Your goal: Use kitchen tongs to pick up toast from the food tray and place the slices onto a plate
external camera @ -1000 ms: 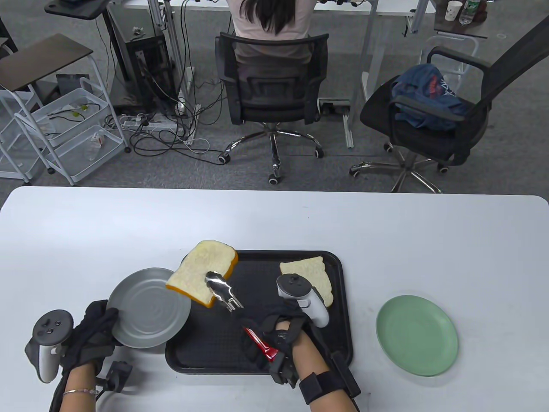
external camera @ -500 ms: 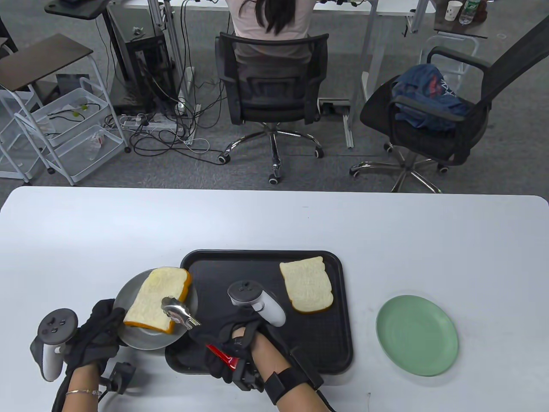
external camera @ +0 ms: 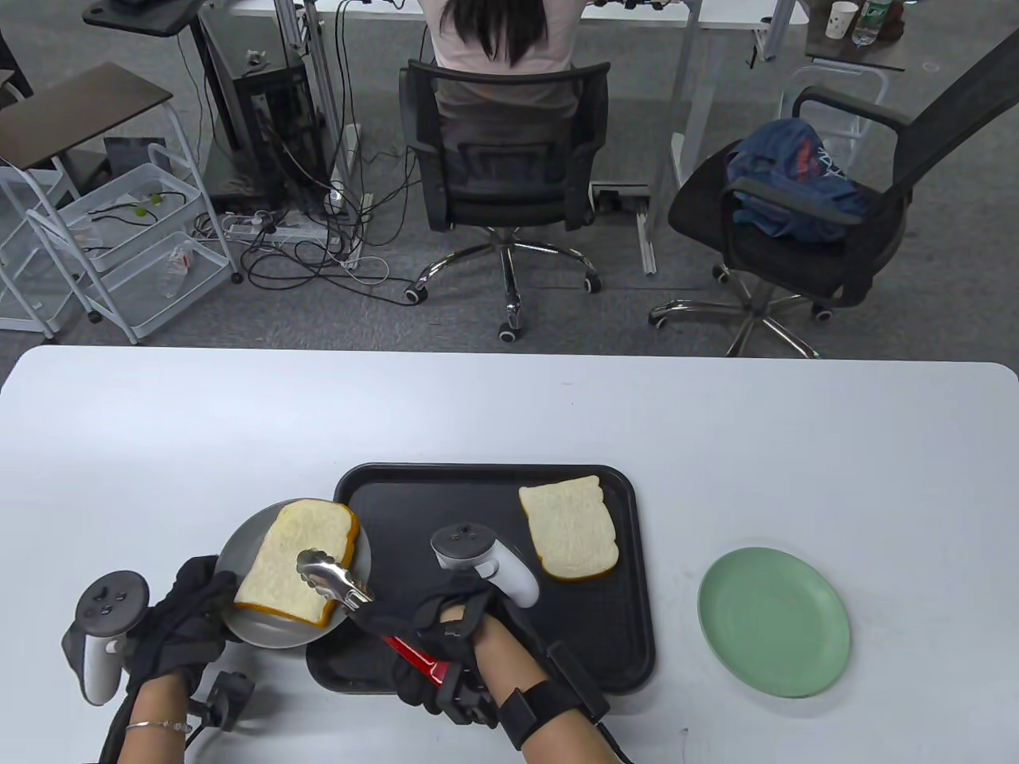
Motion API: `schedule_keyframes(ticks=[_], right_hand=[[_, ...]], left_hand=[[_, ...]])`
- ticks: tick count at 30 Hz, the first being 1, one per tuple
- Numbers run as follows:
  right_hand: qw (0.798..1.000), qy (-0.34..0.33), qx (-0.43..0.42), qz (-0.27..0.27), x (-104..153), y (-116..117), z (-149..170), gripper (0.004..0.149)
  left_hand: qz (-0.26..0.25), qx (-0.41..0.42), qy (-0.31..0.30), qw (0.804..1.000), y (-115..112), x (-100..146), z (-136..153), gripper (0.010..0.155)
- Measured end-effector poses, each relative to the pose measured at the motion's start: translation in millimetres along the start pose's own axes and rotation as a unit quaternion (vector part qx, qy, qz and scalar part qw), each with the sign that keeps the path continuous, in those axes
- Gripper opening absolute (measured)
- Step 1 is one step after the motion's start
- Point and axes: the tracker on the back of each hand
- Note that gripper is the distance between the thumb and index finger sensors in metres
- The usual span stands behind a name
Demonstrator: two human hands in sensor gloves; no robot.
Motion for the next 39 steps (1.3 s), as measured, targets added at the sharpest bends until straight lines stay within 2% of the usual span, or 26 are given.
schedule_keyframes(ticks=[7,13,20,27,34,39], right_hand=[[0.999,-0.019,-0.019,0.022,34.7,-23.8,6.2,0.094],[0.992,-0.039,-0.047,0.107,87.4,-59.0,21.4,0.094],[0.971,-0.032,-0.106,0.214,148.1,-91.8,67.7,0.093],[0.956,0.004,-0.139,0.26,191.5,-103.7,103.4,0.093],[0.948,0.052,-0.138,0.281,215.4,-106.5,121.3,0.092],[0.95,0.075,-0.144,0.266,212.5,-106.3,137.2,0.092]], left_hand=[[-0.012,0.005,0.005,1.0,3.7,0.7,1.7,0.052],[-0.013,0.017,0.001,1.0,5.0,1.5,1.5,0.052],[-0.01,0.01,0.004,1.0,4.5,0.8,2.3,0.052],[-0.01,0.005,0.007,1.0,4.2,1.1,2.1,0.052],[-0.007,-0.001,0.01,1.0,2.8,0.4,2.3,0.052],[-0.007,-0.002,0.01,1.0,2.6,0.3,2.4,0.052]])
Point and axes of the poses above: the tracker on the back of each hand, its own z axis roughly to the little-finger side, its own x axis roughly from the fingertips to the wrist, y = z × x, and after that the axes turned 5 degrees about -y, right-handed
